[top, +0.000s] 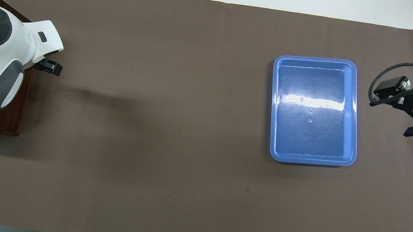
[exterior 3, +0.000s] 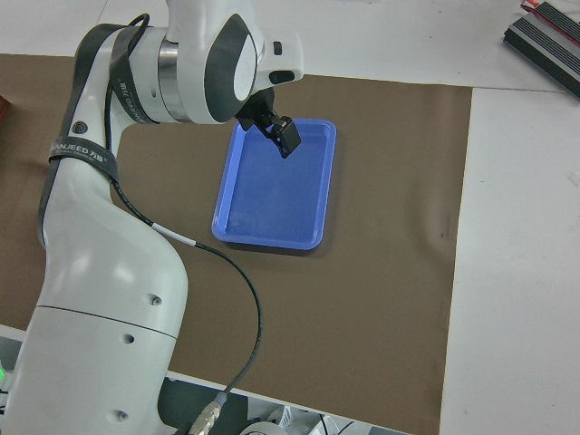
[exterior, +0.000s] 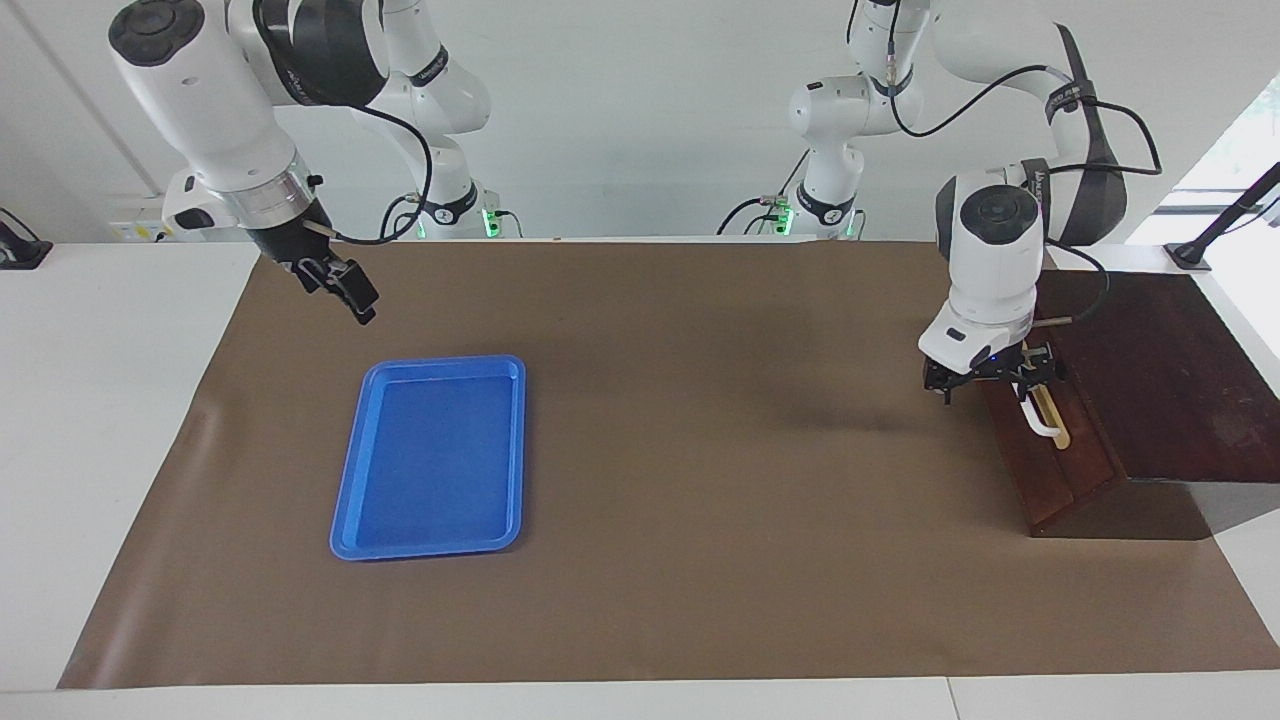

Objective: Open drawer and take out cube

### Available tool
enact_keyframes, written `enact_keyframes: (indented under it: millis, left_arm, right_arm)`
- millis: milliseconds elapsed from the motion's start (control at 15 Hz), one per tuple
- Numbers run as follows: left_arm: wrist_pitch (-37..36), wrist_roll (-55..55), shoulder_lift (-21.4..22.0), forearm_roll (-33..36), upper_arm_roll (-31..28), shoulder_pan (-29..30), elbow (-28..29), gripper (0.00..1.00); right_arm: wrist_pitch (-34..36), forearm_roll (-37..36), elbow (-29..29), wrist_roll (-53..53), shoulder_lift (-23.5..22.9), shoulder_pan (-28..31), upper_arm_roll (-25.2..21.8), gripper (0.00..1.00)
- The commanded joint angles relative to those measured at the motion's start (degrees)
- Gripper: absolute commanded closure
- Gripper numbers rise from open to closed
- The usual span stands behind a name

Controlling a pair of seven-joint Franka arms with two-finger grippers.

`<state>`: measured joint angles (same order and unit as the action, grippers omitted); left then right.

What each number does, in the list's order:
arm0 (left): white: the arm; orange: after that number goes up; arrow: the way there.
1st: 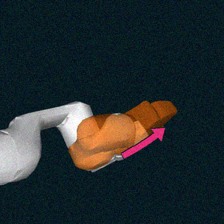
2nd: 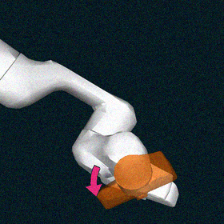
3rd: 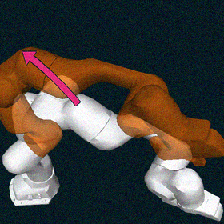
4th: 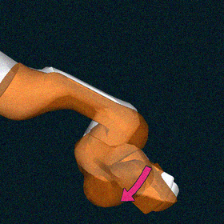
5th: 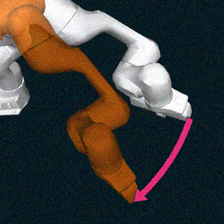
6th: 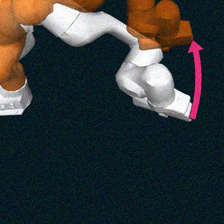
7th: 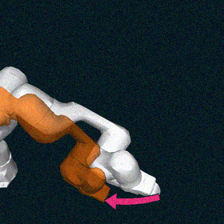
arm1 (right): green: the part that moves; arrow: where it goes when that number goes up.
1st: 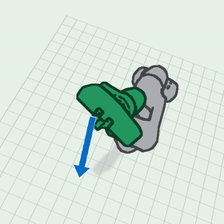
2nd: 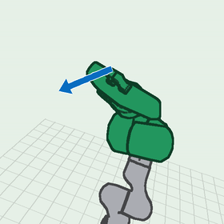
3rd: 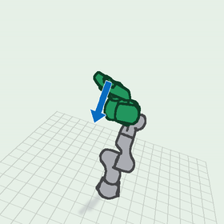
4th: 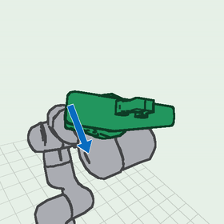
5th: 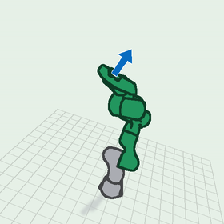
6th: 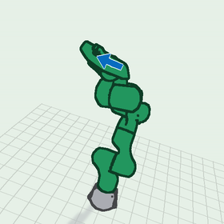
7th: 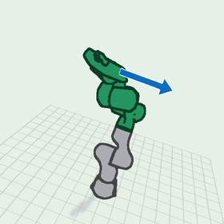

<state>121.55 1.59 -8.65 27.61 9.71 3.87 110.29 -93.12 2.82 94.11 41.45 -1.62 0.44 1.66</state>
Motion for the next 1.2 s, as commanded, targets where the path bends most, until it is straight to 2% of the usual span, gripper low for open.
enact_keyframes:
  millis: [0,133,333,533,733,933,1133]
  left_arm:
    - [3.3,-4.3,1.2,1.3,0.1,3.0,2.0,0.0]
    - [4.0,-4.3,1.2,1.2,0.2,4.4,2.6,0.0]
    - [7.7,-4.1,1.8,1.1,0.1,4.9,6.6,0.0]
    - [8.3,-3.5,1.4,1.0,0.2,4.9,6.8,0.0]
    - [9.7,3.9,0.7,1.0,0.4,4.0,6.6,0.0]
    - [9.0,12.8,0.0,-0.6,0.6,-1.0,5.6,0.0]
    - [7.9,17.1,-0.1,-7.0,0.4,-4.9,4.3,0.0]
  right_arm:
    - [-0.7,3.0,0.6,8.6,-1.2,0.5,0.4,0.01]
    - [-0.7,5.4,0.4,14.5,-2.6,0.5,0.4,0.01]
    - [-1.4,11.7,-0.2,27.4,-4.3,0.5,0.3,0.02]
    - [-3.1,16.9,-0.2,37.1,-5.6,0.5,0.3,0.02]
    - [-5.5,23.4,-0.2,44.8,-7.1,0.7,0.2,0.02]
    - [-7.2,27.2,0.4,48.2,-8.1,0.2,0.2,0.02]
    - [-8.3,29.7,0.3,52.1,-8.5,-0.1,0.3,0.02]
